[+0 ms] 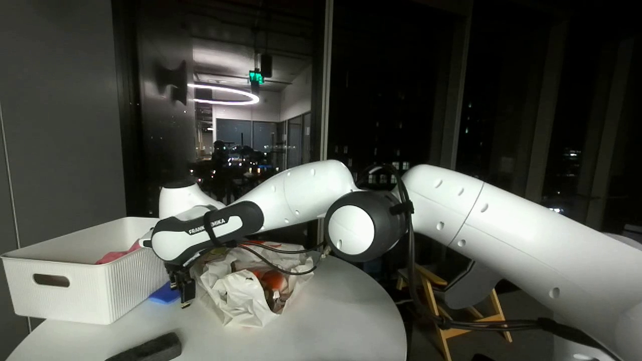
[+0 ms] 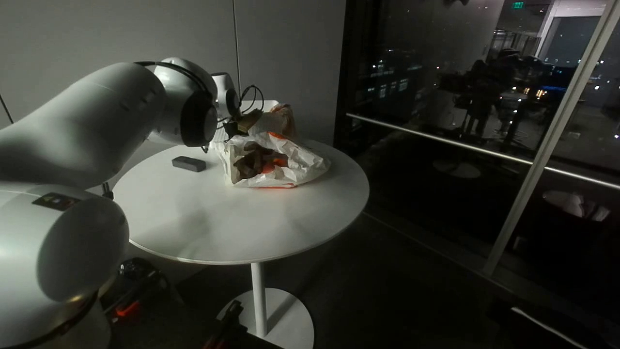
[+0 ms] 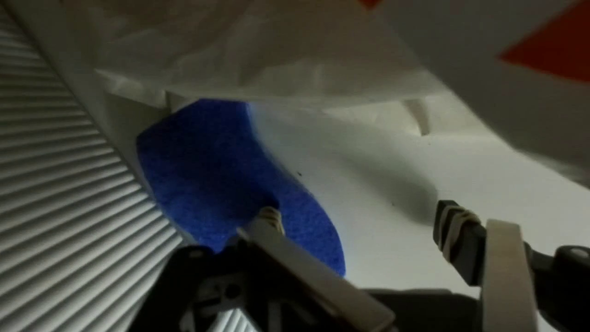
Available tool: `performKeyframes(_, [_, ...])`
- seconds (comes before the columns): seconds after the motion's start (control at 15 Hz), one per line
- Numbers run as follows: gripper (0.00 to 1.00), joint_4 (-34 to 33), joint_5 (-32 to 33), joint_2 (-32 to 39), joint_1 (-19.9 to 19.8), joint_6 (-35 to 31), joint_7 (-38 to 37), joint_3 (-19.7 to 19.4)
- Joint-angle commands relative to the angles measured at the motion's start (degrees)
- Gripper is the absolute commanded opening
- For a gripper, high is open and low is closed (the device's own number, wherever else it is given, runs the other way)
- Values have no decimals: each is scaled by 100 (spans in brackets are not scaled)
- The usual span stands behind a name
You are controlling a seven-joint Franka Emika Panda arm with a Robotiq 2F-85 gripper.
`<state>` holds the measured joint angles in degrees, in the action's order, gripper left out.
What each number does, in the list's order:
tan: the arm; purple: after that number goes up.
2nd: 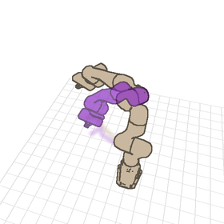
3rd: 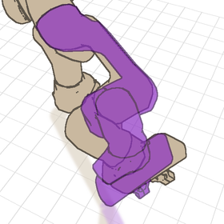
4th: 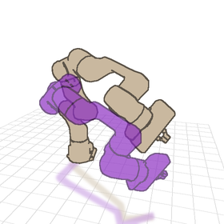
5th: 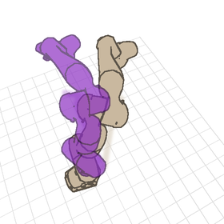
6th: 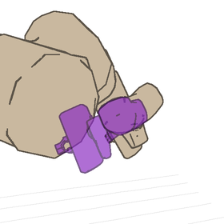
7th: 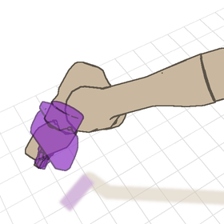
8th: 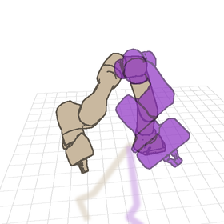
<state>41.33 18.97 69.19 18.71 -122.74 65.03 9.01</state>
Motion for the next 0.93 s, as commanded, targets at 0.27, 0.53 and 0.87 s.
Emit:
performKeyframes(0.27, [75,-591,-15,254,15,28,236,-55])
performKeyframes(0.53, [81,-592,-56,346,25,17,314,5])
performKeyframes(0.87, [69,-623,-11,444,20,-292,653,35])
